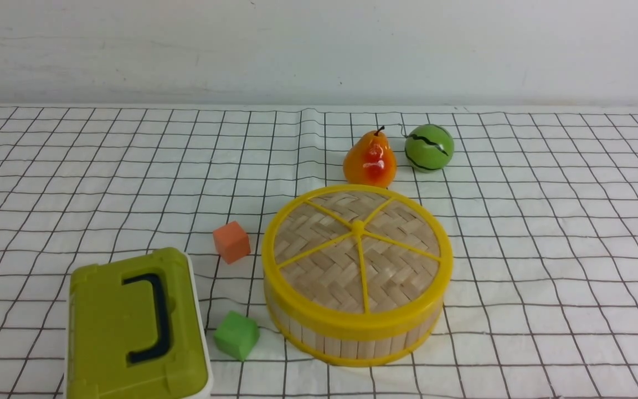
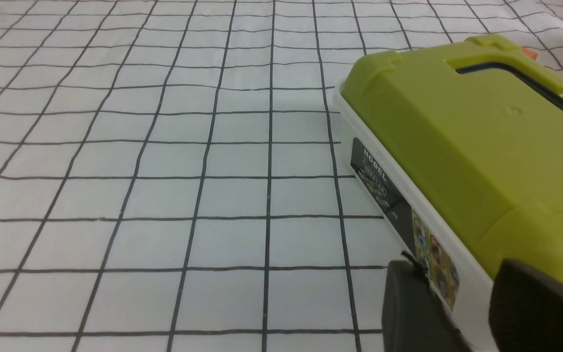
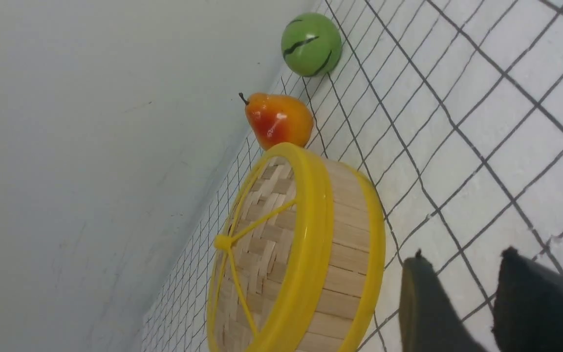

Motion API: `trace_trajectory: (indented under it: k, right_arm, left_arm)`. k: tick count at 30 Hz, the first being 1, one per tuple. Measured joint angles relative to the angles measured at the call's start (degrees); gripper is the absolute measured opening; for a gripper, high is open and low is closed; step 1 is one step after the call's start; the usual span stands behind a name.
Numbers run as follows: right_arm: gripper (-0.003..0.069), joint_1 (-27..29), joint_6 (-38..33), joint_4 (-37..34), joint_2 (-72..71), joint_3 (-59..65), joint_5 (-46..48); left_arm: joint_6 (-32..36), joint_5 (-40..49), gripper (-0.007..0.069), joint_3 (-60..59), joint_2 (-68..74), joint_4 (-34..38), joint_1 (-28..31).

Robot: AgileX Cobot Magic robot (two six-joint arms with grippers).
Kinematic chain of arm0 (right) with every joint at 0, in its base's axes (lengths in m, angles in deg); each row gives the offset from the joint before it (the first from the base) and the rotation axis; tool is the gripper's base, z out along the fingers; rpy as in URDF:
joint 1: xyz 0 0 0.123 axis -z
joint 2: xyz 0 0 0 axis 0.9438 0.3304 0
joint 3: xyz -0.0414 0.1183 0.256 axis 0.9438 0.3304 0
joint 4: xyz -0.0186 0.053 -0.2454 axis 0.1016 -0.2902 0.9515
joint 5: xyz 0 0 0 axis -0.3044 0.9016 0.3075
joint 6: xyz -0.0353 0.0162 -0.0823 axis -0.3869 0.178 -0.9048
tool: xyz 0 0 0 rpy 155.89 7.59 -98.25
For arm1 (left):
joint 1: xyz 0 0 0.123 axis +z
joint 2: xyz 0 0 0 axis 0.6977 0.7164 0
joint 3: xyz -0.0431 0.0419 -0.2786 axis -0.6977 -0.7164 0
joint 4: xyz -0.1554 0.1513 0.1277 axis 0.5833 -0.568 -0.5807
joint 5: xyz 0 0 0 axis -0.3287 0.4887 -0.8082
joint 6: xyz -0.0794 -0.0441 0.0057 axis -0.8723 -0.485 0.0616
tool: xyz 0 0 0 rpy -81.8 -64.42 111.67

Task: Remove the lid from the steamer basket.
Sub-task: Use the right arm to lift the lid of the steamer

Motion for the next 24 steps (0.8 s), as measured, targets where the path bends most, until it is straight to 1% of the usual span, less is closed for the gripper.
trace_trajectory:
  k: [4, 6, 8, 9, 10, 11, 12, 13, 14, 15, 18, 19, 20, 21, 23, 24]
  right_arm:
    - [0.0219, 0.00, -4.64, 0.06, 0.00, -0.92, 0.46]
    - [0.0206, 0.00, -9.41, 1.03, 0.00, -3.97, 1.88]
    - [0.0162, 0.00, -14.24, 2.87, 1.27, -8.54, 3.83]
    - [0.0129, 0.00, -17.01, 4.68, 2.97, -11.74, 5.48]
    - [0.0129, 0.00, -17.56, 5.10, 2.97, -12.44, 5.88]
    - [0.0063, 0.00, -21.28, 8.59, 6.46, -17.54, 9.05]
    - [0.0016, 0.00, -24.01, 12.05, 11.01, -23.13, 12.98]
    - [0.0010, 0.00, -24.41, 12.63, 11.73, -23.13, 13.59]
    - [-0.0015, 0.00, -26.95, 16.86, 16.93, -29.93, 18.13]
    - [-0.0021, 0.00, -29.26, 20.78, 21.52, -35.14, 22.13]
    - [-0.0022, -0.66, -32.97, 26.83, 32.24, -46.68, 31.11]
    - [-0.0022, -0.76, -33.17, 27.11, 32.24, -47.44, 31.73]
    - [-0.0022, -1.97, -34.61, 29.15, 38.04, -53.81, 36.76]
    - [-0.0022, -2.98, -35.36, 30.15, 41.15, -57.00, 39.11]
    - [-0.0022, -4.27, -35.98, 31.08, 44.23, -59.93, 41.19]
    - [-0.0022, -5.80, -36.31, 31.83, 47.27, -62.68, 42.95]
  left_arm:
    - [0.00, 0.00, 0.0239, 0.00, 0.00, 0.00, 0.00]
    - [0.00, 0.00, 0.0239, 0.00, 0.00, 0.00, 0.00]
    - [0.00, 0.00, 0.0239, 0.00, 0.00, 0.00, 0.00]
    - [0.00, 0.00, 0.0239, 0.00, 0.00, 0.00, 0.00]
    - [0.00, 0.00, 0.0239, 0.00, 0.00, 0.00, 0.00]
    - [0.00, 0.00, 0.0239, 0.00, 0.00, 0.00, 0.00]
    - [0.00, 0.00, 0.0239, 0.00, 0.00, 0.00, 0.00]
    - [0.00, 0.00, 0.0239, 0.00, 0.00, 0.00, 0.00]
    - [0.00, 0.00, 0.0239, 0.00, 0.00, 0.00, 0.00]
    - [0.00, 0.00, 0.0239, 0.00, 0.00, 0.00, 0.00]
    - [0.00, 0.00, 0.0239, 0.00, 0.00, 0.00, 0.00]
    - [0.00, 0.00, 0.0239, 0.00, 0.00, 0.00, 0.00]
    - [0.00, 0.00, 0.0239, 0.00, 0.00, 0.00, 0.00]
    - [0.00, 0.00, 0.0239, 0.00, 0.00, 0.00, 0.00]
    - [0.00, 0.00, 0.0239, 0.00, 0.00, 0.00, 0.00]
    - [0.00, 0.00, 0.0239, 0.00, 0.00, 0.00, 0.00]
